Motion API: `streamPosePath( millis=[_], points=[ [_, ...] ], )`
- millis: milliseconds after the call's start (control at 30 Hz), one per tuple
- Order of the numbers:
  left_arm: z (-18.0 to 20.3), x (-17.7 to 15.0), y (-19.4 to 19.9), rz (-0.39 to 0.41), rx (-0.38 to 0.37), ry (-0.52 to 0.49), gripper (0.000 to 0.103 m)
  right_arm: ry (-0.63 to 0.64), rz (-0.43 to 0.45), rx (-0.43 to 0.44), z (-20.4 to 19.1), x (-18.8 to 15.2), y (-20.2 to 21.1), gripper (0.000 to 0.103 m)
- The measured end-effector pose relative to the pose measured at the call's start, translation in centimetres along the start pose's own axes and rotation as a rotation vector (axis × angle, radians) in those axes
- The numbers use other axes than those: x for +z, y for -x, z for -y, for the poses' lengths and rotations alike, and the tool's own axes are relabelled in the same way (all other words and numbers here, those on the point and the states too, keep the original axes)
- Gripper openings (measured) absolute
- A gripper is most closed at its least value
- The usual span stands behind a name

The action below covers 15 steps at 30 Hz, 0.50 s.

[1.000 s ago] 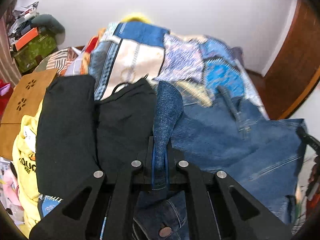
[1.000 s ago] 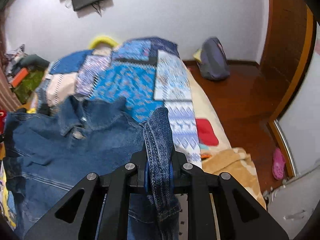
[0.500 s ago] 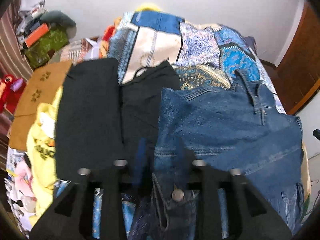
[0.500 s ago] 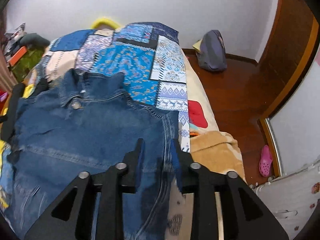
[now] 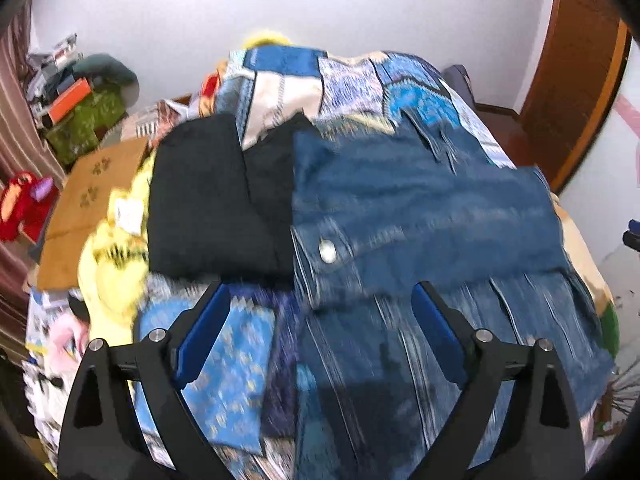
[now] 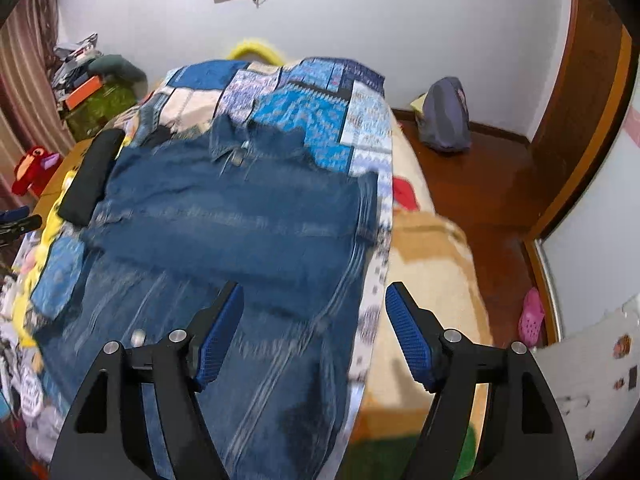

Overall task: Fold large clothes
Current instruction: 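Grasp the jacket edge with the right gripper and fold it over, then release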

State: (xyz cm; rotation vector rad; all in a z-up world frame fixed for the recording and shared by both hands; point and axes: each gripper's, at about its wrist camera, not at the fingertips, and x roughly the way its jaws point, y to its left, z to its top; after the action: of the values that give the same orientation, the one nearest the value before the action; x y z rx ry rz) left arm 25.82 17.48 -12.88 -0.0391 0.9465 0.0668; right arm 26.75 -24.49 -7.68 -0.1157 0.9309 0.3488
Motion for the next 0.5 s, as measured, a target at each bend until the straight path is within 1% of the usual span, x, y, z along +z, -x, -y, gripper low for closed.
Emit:
streamPosePath(
  millis=[100,233,267,300,367,400,433,500],
  points=[
    [-0.3,-2.8,-0.4,-0.048,-0.03,0.016,0.092,-0.01,-0.036,0.021,-0.1,-2.4,-0.1,0.07],
    [-0.9,-6.6,-2.0,-0.155,-0.074,0.07,0.092,-0.037,-0.083,0.034,0.0,-5.2,-0.5,0.07],
    [-1.1,-7.6,-2.4,-0.184,-0.107,0.094,0.092,-0.051,-0.093,0.041,0.1,-5.9,-0.5,0.07],
    [-1.3,-8.6,-2.8,-0.21,-0.156,0.128,0.092,-0.073,-0.108,0.053,0.3,-6.7,-0.8,0.07],
    [-1.4,-10.2,-3.2,-0.245,-0.221,0.175,0.092,-0.14,-0.138,0.071,0.8,-8.3,-1.3,0.07],
    [-1.4,-11.0,-3.4,-0.257,-0.234,0.19,0.092,-0.166,-0.147,0.089,1.0,-9.0,-1.5,0.07],
    [-1.3,-11.6,-3.6,-0.266,-0.235,0.197,0.092,-0.192,-0.156,0.112,1.2,-9.6,-1.8,0.07],
    [-1.1,-12.6,-4.1,-0.287,-0.232,0.203,0.092,-0.234,-0.172,0.131,1.4,-10.8,-2.2,0.07]
  ],
)
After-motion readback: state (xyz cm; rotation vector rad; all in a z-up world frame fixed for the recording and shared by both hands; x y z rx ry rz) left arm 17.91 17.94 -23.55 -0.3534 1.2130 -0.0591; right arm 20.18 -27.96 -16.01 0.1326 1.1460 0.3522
